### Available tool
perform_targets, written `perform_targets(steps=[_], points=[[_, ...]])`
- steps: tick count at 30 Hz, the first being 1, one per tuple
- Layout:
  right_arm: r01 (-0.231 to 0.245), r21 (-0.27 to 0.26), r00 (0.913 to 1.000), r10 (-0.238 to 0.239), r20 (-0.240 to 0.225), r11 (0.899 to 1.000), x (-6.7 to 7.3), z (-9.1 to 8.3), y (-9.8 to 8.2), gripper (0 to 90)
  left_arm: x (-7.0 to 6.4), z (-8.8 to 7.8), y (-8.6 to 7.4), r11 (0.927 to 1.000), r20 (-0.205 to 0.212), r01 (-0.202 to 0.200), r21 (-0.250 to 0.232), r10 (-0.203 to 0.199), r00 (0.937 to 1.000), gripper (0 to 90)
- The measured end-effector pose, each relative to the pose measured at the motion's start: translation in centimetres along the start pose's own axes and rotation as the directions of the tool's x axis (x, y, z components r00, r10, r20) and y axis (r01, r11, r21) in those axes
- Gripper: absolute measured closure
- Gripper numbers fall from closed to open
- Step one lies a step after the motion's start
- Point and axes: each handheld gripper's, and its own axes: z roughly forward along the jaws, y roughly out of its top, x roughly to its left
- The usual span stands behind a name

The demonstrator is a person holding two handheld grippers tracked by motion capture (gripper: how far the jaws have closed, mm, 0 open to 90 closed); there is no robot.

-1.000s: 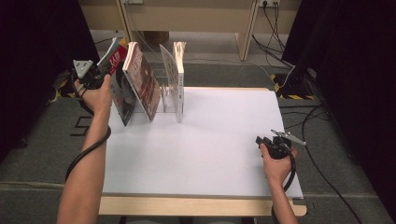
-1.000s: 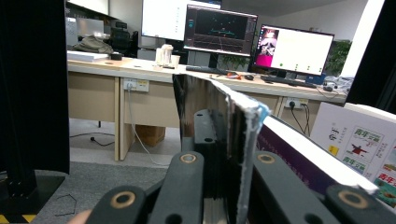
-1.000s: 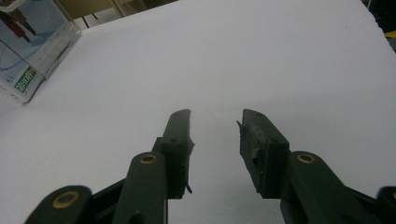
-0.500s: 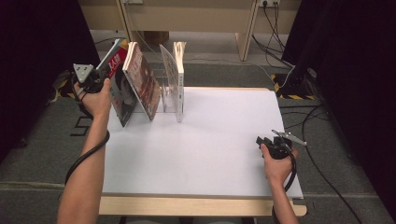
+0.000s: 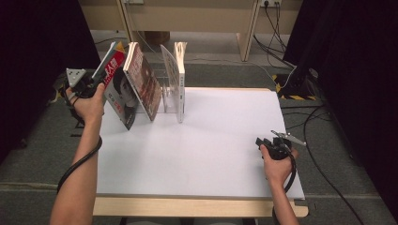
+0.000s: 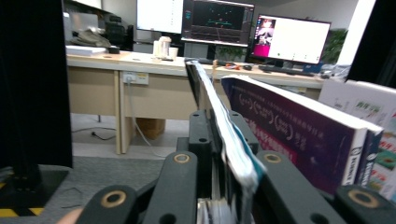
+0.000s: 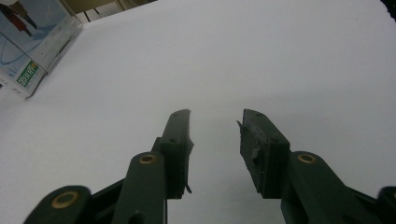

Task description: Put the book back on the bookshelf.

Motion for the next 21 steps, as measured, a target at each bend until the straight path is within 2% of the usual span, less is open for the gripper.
perform_targets(steps=[2,7,9,13,15,18,21], points=[[-0.007,0.000,1.0000,0.007,-0.003,1.000,0.1,-0.1,0.0,63.0,0.0,0.1,0.2,0.9995,0.027,0.027,0.013,-0.027,0.9993,79.0],[0.001,0.001,1.0000,-0.001,-0.001,1.000,0.0,0.0,0.0,63.0,-0.1,0.6,0.3,0.9977,0.046,0.062,0.029,-0.063,0.9970,76.9],[-0.003,0.001,1.0000,0.003,-0.004,1.000,0.0,0.0,0.0,63.0,-0.3,0.8,0.4,0.9972,0.051,0.067,0.033,-0.069,0.9964,72.9],[0.006,-0.003,1.0000,-0.006,-0.003,1.000,-0.1,0.0,0.0,63.0,-0.5,1.4,0.4,0.9959,0.045,0.072,0.054,-0.075,0.9962,70.9],[-0.006,0.000,1.0000,0.006,-0.004,1.000,-0.2,-0.1,0.0,63.0,-0.5,1.7,0.4,0.9948,0.048,0.078,0.065,-0.081,0.9956,70.2],[0.002,-0.002,1.0000,-0.002,-0.004,1.000,-0.4,-0.1,0.1,63.0,-0.5,1.9,0.5,0.9926,0.044,0.077,0.094,-0.081,0.9957,71.1],[-0.006,-0.001,1.0000,0.006,-0.003,1.000,-0.3,0.0,0.1,62.9,-0.6,2.1,0.7,0.9907,0.062,0.075,0.114,-0.083,0.9947,75.8]])
